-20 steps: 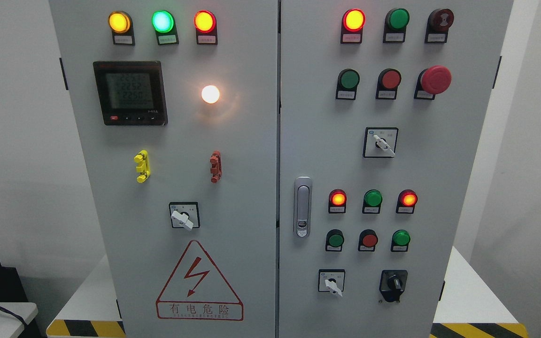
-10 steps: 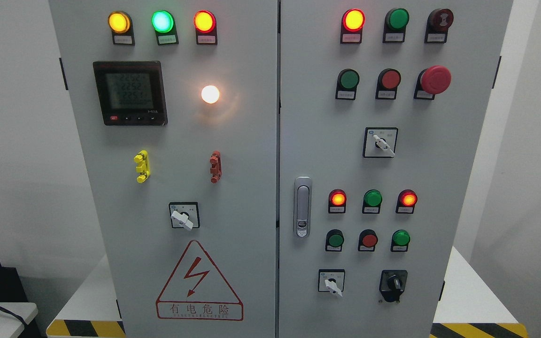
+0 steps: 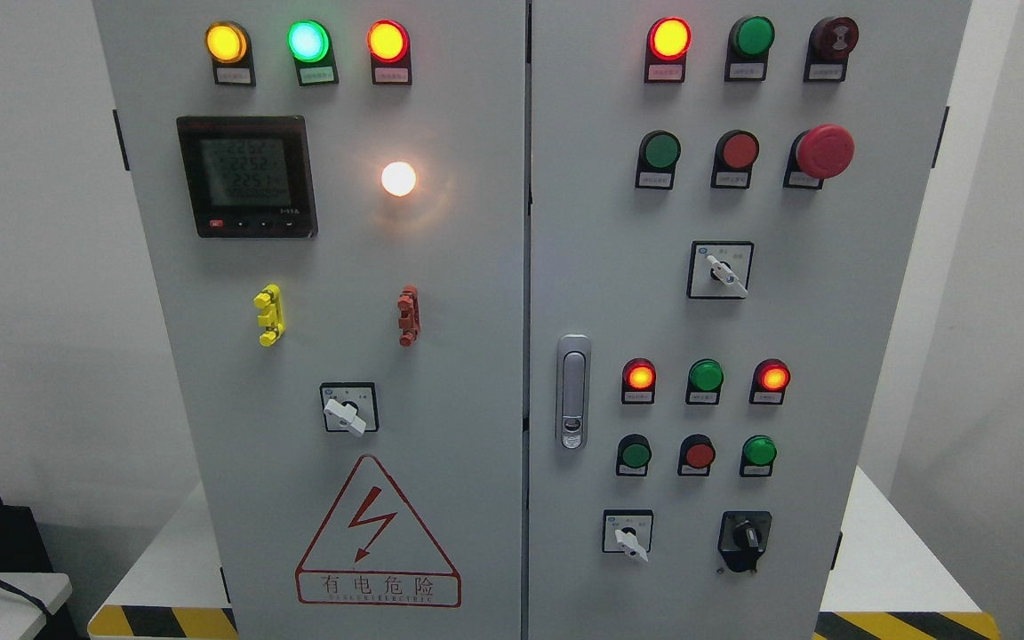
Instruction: Trip black knob to open circuit
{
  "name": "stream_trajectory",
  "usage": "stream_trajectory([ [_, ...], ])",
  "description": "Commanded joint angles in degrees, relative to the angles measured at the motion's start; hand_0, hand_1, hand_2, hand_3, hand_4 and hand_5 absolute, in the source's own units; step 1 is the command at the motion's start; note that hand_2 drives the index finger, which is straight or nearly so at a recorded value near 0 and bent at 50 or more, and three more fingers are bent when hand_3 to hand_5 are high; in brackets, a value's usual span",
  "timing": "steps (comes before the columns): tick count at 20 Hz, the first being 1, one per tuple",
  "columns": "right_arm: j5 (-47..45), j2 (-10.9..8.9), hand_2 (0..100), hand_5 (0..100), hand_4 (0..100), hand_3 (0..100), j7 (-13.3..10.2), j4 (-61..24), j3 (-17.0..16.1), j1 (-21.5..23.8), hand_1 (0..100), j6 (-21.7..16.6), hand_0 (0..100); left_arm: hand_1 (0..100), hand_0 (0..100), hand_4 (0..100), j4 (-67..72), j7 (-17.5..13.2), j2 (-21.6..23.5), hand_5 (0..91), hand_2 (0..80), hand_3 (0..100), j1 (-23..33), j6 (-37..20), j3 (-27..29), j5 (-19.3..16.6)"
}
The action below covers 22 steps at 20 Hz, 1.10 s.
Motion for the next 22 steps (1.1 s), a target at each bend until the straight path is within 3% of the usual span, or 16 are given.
stream_trajectory([
  [1,-0.32,1.16,14,46,50,50,-0.45,-18.43,-0.07,9.78,62,-5.19,24,39,12,0,0.00,0.01,0.01,0.0,0.0,0,-0.44,0.02,0.00,-1.85],
  [3,-0.41,0.72,16,49,53,53,-1.33,-20.64,0.19,11.64,63,-8.70,25,39,12,0,0.00,0.01,0.01,0.0,0.0,0,-0.44,0.02,0.00,-1.93],
  [6,-0.50,0.72,19,55,56,55,-4.67,-21.70,0.11,11.64,65,-15.12,25,39,12,0,0.00,0.01,0.01,0.0,0.0,0,-0.44,0.02,0.00,-1.93],
  [9,-0.50,0.63,22,62,62,58,-5.29,-26.43,0.02,12.43,68,-18.99,25,39,12,0,0.00,0.01,0.01,0.0,0.0,0,-0.44,0.02,0.00,-1.93],
  [10,-0.50,0.46,22,65,64,59,-5.98,-28.89,0.11,13.13,68,-19.44,24,39,12,0,0.00,0.01,-0.08,0.0,0.0,0,-0.44,0.02,0.00,-1.85],
  [13,-0.50,0.20,23,72,69,61,-12.74,-35.57,2.65,14.45,70,-19.35,23,39,12,0,0.00,0.01,0.01,0.0,0.0,0,-0.44,0.02,0.00,-1.93],
  [15,-0.41,0.20,25,76,71,64,-15.12,-40.84,3.45,15.07,71,-19.18,22,39,12,0,0.00,0.01,0.01,0.0,0.0,0,-0.44,0.02,0.00,-1.93],
  [22,-0.33,0.02,28,83,75,67,-15.31,-55.25,4.50,16.21,70,-18.83,23,39,12,0,0.00,0.01,0.01,0.0,0.0,0,-0.44,0.02,0.00,-1.85],
])
